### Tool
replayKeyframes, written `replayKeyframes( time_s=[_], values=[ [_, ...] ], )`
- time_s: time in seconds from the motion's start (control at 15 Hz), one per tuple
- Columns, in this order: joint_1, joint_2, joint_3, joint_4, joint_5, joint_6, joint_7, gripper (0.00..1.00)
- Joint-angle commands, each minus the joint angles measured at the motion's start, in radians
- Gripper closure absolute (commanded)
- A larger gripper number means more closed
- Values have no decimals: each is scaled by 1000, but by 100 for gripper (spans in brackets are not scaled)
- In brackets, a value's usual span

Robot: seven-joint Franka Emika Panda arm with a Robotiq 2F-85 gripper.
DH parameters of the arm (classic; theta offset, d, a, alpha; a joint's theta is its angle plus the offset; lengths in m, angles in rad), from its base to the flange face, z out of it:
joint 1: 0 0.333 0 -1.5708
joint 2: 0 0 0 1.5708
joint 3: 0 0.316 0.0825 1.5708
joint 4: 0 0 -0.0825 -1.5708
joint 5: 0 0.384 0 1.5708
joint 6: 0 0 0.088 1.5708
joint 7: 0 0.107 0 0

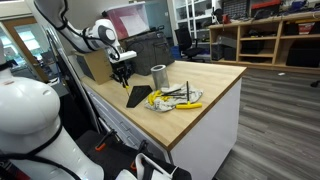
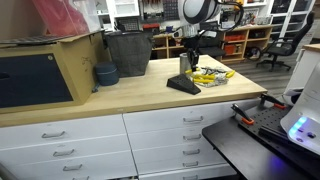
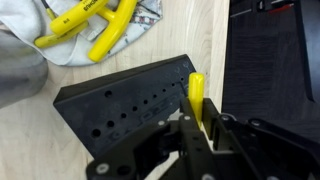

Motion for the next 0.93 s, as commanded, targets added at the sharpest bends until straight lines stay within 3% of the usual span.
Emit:
replayKeyframes(
  time_s=[0.0, 0.87],
  values=[
    [-3, 16, 1, 27, -20, -35, 32, 96],
    [-5, 7, 1, 21, -13, -35, 23, 96]
  ],
)
